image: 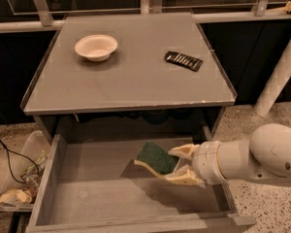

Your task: Place sponge into top drawer

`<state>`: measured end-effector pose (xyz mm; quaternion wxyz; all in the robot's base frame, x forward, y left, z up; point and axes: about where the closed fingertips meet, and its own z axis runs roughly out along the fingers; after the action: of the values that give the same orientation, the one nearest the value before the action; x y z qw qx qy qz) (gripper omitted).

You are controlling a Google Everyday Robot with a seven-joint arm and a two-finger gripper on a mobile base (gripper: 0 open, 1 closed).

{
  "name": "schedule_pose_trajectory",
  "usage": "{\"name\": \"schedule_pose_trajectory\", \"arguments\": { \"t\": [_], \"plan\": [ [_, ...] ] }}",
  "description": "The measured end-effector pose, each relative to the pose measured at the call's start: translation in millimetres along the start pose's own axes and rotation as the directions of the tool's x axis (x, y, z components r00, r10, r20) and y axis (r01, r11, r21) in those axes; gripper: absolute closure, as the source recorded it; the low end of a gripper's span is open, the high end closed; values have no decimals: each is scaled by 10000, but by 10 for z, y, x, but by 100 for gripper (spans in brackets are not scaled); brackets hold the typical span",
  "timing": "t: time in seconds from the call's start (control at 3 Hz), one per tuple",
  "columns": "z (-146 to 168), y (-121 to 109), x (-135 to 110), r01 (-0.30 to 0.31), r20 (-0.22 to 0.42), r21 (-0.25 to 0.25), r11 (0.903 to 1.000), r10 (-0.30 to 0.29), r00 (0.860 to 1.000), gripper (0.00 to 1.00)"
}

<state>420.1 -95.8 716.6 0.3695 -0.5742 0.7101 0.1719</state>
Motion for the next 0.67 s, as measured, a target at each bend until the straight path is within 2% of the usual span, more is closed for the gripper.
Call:
{"name": "schedule_pose_trajectory", "arguments": {
  "t": [0.33, 0.67],
  "plan": [
    [345, -162, 121, -399, -58, 175, 9990, 400, 9992, 100],
    [632, -175, 260, -680, -367, 117, 9976, 684, 9970, 100]
  ]
}}
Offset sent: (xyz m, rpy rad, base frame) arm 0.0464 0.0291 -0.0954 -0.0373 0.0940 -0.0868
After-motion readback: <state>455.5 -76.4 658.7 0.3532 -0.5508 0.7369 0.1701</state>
